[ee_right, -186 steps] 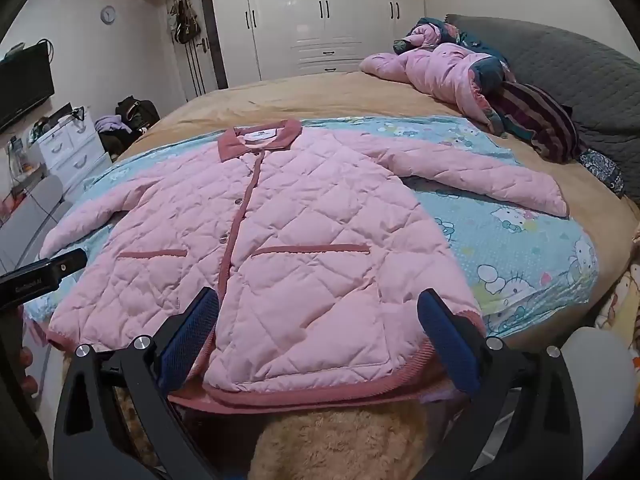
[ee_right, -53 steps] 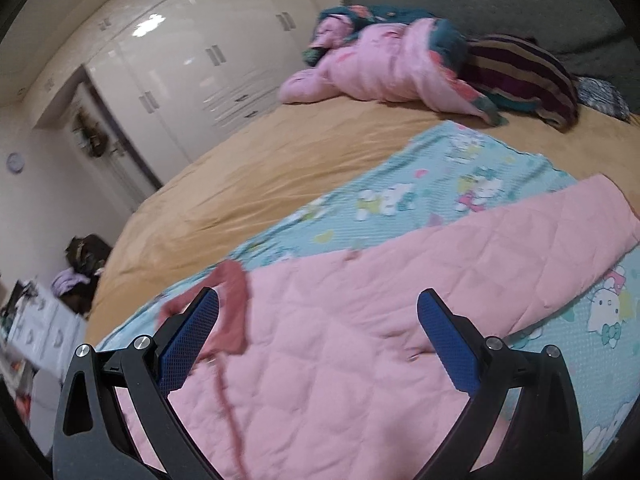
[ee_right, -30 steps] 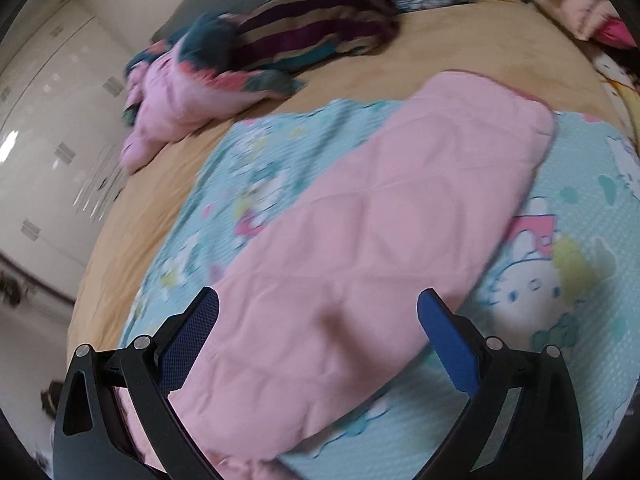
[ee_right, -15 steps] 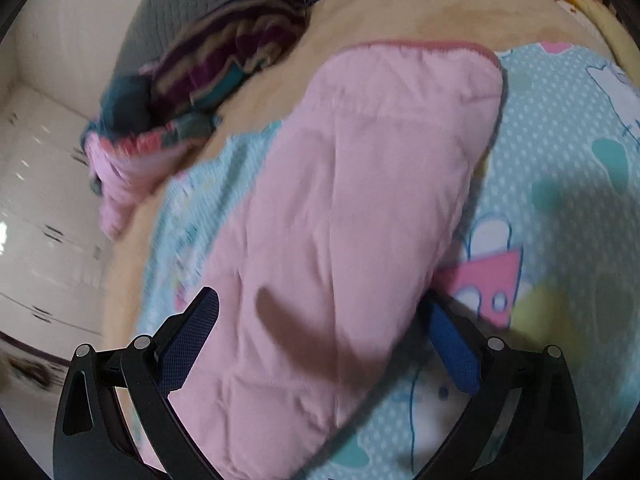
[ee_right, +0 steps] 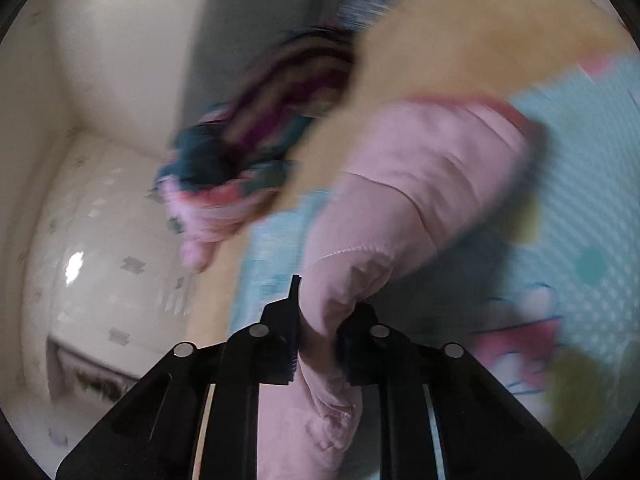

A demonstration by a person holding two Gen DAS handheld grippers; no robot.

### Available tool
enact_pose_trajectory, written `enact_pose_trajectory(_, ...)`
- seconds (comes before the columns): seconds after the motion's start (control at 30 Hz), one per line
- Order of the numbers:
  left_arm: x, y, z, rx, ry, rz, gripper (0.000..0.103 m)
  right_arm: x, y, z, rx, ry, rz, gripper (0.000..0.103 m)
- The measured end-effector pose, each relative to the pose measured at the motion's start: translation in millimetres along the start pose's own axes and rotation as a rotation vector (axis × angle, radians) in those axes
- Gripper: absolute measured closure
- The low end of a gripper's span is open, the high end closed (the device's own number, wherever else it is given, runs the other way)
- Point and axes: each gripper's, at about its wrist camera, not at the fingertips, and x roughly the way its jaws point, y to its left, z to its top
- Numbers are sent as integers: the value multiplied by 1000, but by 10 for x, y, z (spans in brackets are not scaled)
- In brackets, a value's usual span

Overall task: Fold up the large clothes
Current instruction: 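Close the right gripper on the sleeve cuff and lift it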

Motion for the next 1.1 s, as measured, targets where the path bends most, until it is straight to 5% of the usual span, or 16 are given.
enact_pose_trajectory(0.3,-607,172,161,-20,-103,-82,9,-323,1201,-235,-273,37,291,90)
enact_pose_trajectory(0.53,-975,486,137,-79,-182,-138,9,-419,2024,-863,-447,178,450,90)
enact_pose_trajectory(0.8,-1066,997,-31,-195,-205,-177,9,-375,2498,-1645,-614,309,517,90)
enact_pose_trajectory(1.1,-750,1356,-216,-272,-216,-124,9,6,2578,-2467,-789,481,424,89)
